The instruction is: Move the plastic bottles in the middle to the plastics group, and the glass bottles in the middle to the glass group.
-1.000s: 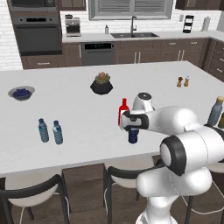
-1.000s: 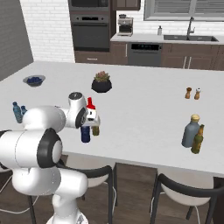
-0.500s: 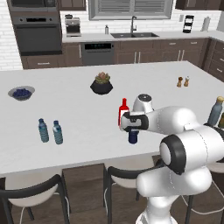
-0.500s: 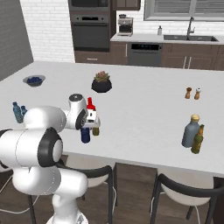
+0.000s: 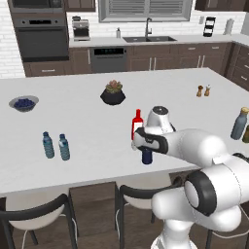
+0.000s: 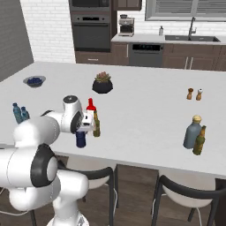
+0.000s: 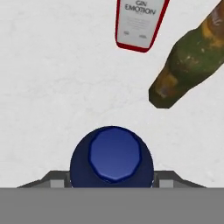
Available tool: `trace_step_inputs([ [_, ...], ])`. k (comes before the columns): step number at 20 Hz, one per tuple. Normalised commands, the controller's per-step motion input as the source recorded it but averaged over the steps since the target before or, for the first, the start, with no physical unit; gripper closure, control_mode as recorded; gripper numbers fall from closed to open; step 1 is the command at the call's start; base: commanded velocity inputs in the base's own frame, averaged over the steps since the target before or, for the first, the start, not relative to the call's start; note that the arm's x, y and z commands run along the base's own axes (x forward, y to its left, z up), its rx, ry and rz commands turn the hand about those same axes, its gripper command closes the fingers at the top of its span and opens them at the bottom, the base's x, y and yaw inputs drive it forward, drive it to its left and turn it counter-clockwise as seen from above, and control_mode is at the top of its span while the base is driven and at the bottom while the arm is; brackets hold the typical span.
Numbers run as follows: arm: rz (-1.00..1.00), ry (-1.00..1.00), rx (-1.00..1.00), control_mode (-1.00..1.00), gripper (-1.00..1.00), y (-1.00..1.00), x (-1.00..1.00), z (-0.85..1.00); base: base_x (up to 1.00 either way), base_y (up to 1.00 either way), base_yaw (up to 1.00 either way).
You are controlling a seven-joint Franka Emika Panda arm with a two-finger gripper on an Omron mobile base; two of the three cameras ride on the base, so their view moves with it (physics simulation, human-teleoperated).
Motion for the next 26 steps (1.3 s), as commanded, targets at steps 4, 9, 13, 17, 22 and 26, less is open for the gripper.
trace_step_inputs([
  [4, 0.06, -0.01, 0.00, -1.00, 1.00, 0.78, -0.31, 0.15, 0.00, 0.00, 0.00],
  [9, 0.06, -0.03, 0.00, -1.00, 1.00, 0.69, -0.13, 0.16, 0.00, 0.00, 0.00],
  [13, 0.07, -0.01, 0.00, -1.00, 1.00, 0.93, -0.01, 0.28, 0.00, 0.00, 0.00],
  [17, 0.10, 0.00, 0.00, -1.00, 1.00, 0.84, 0.16, 0.41, 0.00, 0.00, 0.00],
  [22, 0.16, 0.00, 0.01, -1.00, 1.00, 0.77, 0.38, 0.07, 0.00, 0.00, 0.00],
  [26, 0.17, 0.00, 0.04, -1.00, 1.00, 0.59, 0.58, 0.00, 0.00, 0.00, 0.00],
])
